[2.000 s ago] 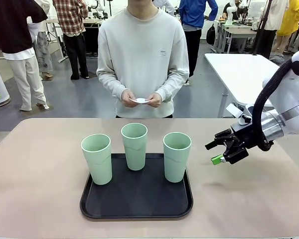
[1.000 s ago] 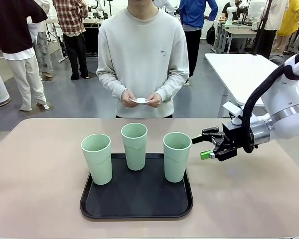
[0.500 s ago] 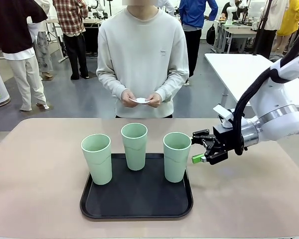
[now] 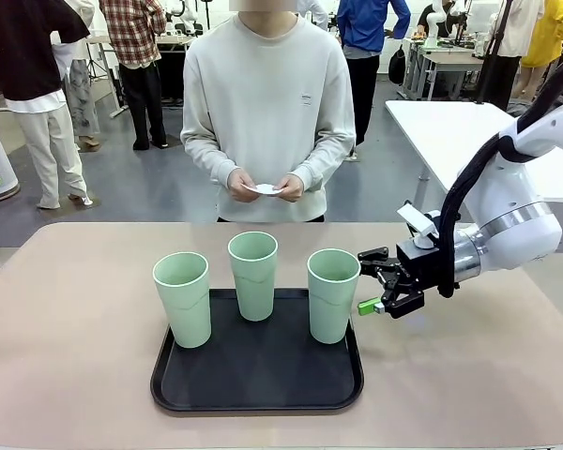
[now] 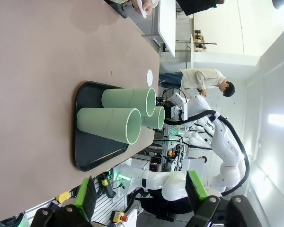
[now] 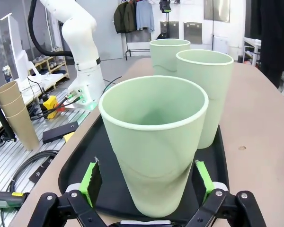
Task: Place coasters on the table and set cups on them.
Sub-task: Pick up one Reusable plastic cup and place it on a coaster set by the human.
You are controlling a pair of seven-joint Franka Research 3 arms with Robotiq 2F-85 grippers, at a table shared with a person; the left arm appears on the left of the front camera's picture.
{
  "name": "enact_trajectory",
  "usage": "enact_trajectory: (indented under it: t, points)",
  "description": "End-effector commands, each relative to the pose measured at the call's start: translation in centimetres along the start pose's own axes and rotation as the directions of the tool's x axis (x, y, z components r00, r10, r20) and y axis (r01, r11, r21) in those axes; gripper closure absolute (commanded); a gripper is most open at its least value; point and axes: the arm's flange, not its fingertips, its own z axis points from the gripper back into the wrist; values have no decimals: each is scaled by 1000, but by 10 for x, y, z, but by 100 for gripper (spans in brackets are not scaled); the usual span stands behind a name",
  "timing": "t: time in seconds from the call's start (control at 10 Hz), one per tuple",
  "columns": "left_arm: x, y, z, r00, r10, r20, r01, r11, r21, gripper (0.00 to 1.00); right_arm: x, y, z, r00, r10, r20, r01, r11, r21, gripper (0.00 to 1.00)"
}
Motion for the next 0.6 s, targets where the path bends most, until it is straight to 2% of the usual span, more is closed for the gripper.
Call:
enact_trajectory:
  t: [0.0, 0.5]
  points:
    - [1, -2, -1, 1000, -15, 0, 15, 1000, -22, 0, -7, -14, -14, 999, 36, 6, -36, 999, -14, 0]
    - [1, -2, -1, 1000, -15, 0, 15, 1000, -22, 0, -21, -24, -26, 999, 41, 3, -41, 999, 10, 0]
